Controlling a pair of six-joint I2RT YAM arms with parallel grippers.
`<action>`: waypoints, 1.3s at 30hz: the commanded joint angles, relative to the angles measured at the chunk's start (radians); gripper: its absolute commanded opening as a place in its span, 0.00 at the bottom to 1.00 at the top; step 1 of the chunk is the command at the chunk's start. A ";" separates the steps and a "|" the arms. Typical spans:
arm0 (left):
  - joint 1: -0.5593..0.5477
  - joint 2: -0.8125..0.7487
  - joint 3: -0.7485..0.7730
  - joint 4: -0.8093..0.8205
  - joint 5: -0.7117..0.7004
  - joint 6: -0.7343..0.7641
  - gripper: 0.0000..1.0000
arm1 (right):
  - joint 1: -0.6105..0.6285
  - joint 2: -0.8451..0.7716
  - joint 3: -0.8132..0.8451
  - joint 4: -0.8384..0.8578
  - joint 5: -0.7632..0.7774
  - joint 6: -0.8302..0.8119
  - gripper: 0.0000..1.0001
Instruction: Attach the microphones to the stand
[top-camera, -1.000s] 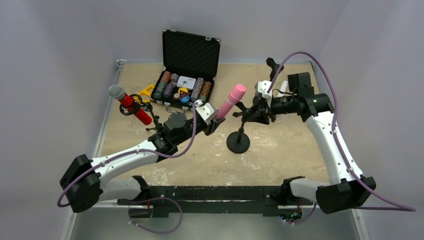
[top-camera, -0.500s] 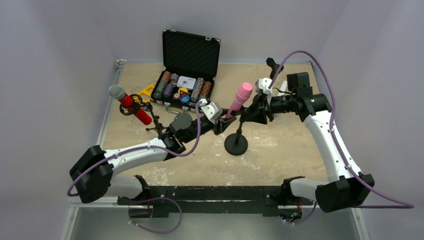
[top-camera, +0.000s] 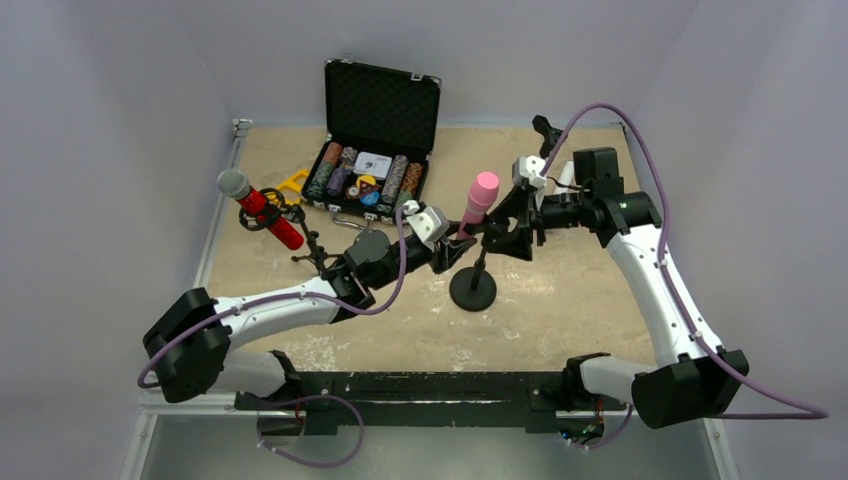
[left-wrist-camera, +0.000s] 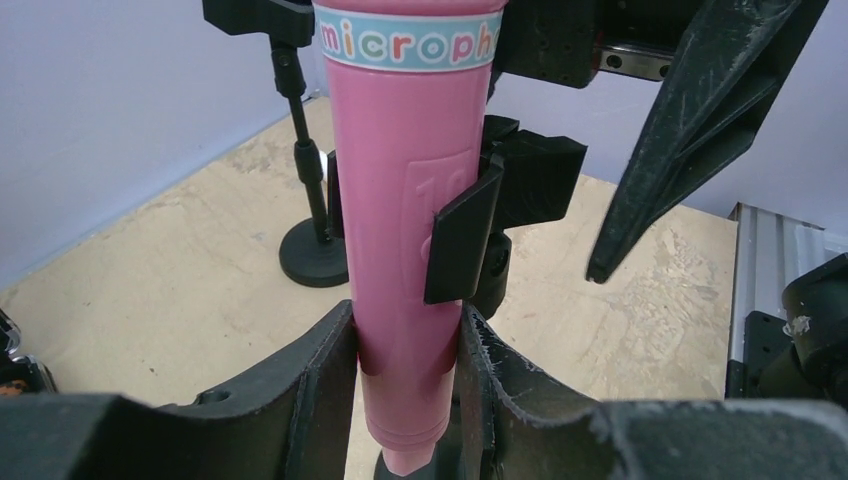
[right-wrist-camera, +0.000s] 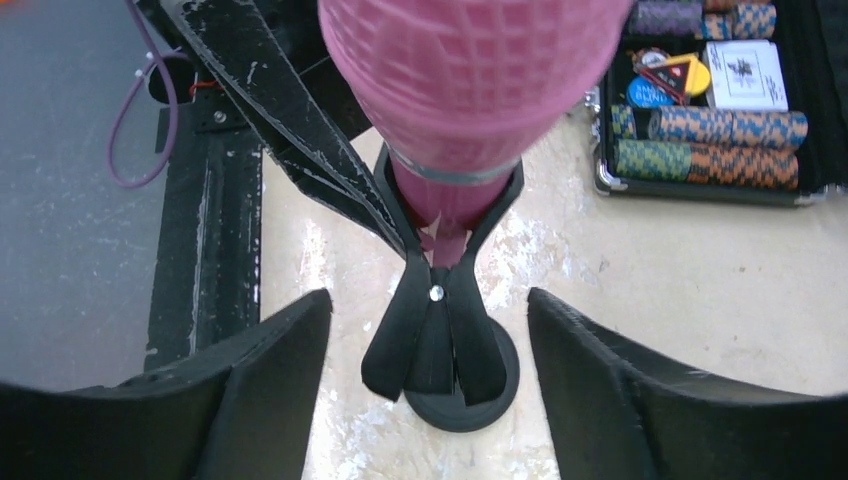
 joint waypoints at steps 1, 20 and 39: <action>-0.021 -0.026 -0.005 0.039 -0.007 -0.029 0.22 | 0.002 -0.031 -0.004 -0.013 -0.079 0.000 0.82; -0.020 -0.298 -0.008 -0.321 -0.078 -0.017 0.91 | -0.046 -0.150 -0.075 0.014 -0.072 -0.029 0.95; -0.018 -0.821 -0.129 -0.831 -0.259 -0.248 0.99 | -0.185 -0.388 -0.353 0.331 -0.098 0.183 0.99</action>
